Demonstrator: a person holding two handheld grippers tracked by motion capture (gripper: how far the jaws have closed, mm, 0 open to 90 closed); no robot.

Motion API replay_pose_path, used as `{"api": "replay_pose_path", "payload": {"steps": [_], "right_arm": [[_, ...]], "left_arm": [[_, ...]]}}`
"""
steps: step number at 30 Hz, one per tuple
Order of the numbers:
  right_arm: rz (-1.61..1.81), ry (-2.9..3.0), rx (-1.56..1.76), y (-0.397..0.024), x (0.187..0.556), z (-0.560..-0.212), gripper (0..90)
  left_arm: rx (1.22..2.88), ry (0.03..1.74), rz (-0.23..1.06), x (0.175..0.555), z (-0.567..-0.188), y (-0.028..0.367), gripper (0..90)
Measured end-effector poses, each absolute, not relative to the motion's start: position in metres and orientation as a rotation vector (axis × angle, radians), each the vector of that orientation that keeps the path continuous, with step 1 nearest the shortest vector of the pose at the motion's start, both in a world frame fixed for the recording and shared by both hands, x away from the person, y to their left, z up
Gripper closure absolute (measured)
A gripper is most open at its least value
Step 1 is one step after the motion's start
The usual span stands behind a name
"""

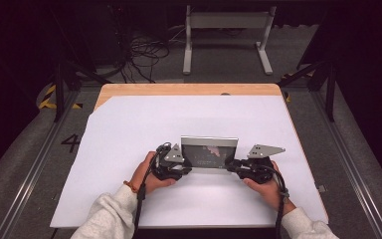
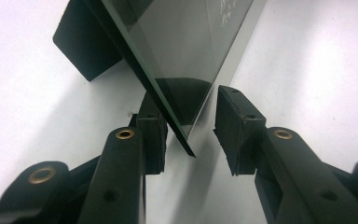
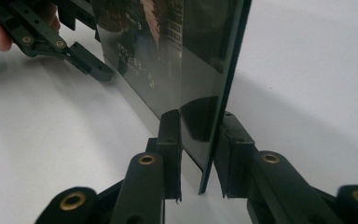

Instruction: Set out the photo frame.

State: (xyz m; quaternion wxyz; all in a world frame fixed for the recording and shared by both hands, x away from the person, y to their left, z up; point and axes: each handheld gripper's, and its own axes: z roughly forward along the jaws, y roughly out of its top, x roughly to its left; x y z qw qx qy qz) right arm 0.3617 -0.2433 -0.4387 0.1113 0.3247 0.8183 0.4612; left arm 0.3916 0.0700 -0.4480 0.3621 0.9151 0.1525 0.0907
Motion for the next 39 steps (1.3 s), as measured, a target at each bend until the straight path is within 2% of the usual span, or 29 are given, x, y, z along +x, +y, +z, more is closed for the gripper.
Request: {"api": "replay_pose_path", "payload": {"steps": [18,39], "right_arm": [[1.335,2.373,0.961,-0.2372,0.3592,-0.4394,71.5],[1.301,2.358,0.930,-0.2364,0.3562,-0.4409,71.3]], "left_arm": [[2.354,0.417,0.285,0.3843,-0.4480,0.0727,66.1],[2.339,0.431,0.315,0.3846,-0.4485,0.0743,60.5]]}}
